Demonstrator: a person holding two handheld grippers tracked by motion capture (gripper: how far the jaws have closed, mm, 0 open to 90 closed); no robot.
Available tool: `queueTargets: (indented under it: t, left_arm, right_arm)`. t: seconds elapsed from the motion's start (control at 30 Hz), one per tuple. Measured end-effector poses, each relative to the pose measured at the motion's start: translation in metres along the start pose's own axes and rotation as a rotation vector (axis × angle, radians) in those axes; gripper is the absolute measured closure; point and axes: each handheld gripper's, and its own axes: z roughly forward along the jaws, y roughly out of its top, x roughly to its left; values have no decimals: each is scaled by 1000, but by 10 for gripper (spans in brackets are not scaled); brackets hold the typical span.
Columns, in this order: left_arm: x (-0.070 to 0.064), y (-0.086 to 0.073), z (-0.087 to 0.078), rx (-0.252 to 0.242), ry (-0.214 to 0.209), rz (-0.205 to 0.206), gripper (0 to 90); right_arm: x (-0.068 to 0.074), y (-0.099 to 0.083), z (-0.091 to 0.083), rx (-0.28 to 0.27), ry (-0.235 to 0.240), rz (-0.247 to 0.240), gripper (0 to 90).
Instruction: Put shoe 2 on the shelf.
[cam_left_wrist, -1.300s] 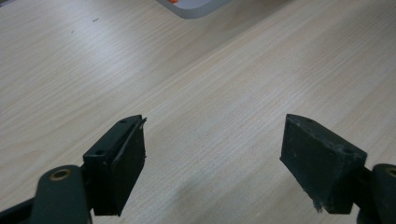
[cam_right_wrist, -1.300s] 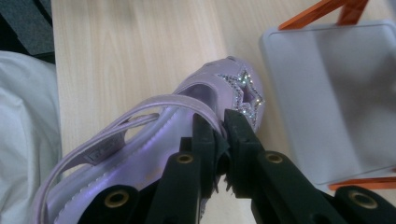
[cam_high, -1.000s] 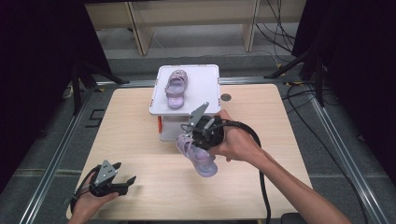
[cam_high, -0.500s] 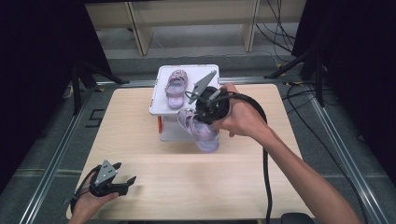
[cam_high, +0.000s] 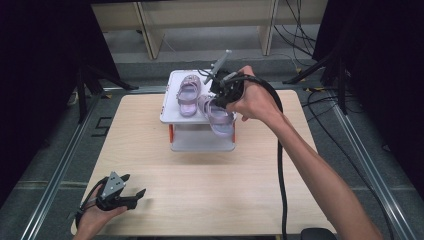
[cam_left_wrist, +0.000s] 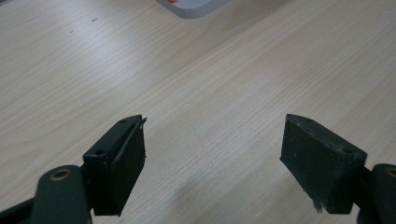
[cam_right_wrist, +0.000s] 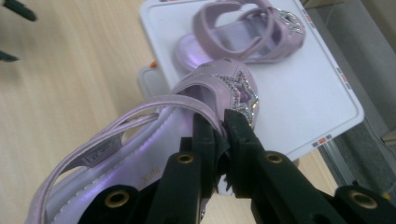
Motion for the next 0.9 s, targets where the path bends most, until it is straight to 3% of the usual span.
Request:
queueTargets:
  t: [0.07, 0.1, 0.17, 0.23, 0.27, 0.33, 0.4, 0.67, 0.73, 0.9]
  left_arm:
    - [1, 1, 0, 7, -11, 16, 216]
    - [0, 0, 0, 0, 1, 0, 216]
    - [3, 1, -1, 24, -1, 32, 216]
    - [2, 1, -1, 17, -4, 19, 215]
    - [3, 1, -1, 16, 0, 33, 216]
    - [1, 0, -1, 1, -1, 10, 216]
    - [1, 1, -1, 3, -1, 22, 216]
    - [1, 1, -1, 6, -3, 22, 216]
    - [2, 1, -2, 20, -7, 39, 215]
    - [1, 1, -2, 4, -5, 22, 216]
  right_arm:
    - [-6, 3, 5, 11, -23, 33, 838]
    - [-12, 5, 12, 9, -36, 52, 838]
    - [-15, 6, 15, 13, -46, 64, 838]
    - [-22, 9, 21, 18, -76, 78, 838]
    - [-26, 11, 25, 20, -88, 81, 838]
    - [-32, 13, 32, 24, -117, 99, 838]
    - [-39, 16, 40, 26, -141, 109, 838]
    - [-60, 23, 70, 46, -181, 159, 838]
    - [-64, 26, 76, 51, -195, 160, 838]
    - [-69, 31, 94, 65, -199, 180, 837]
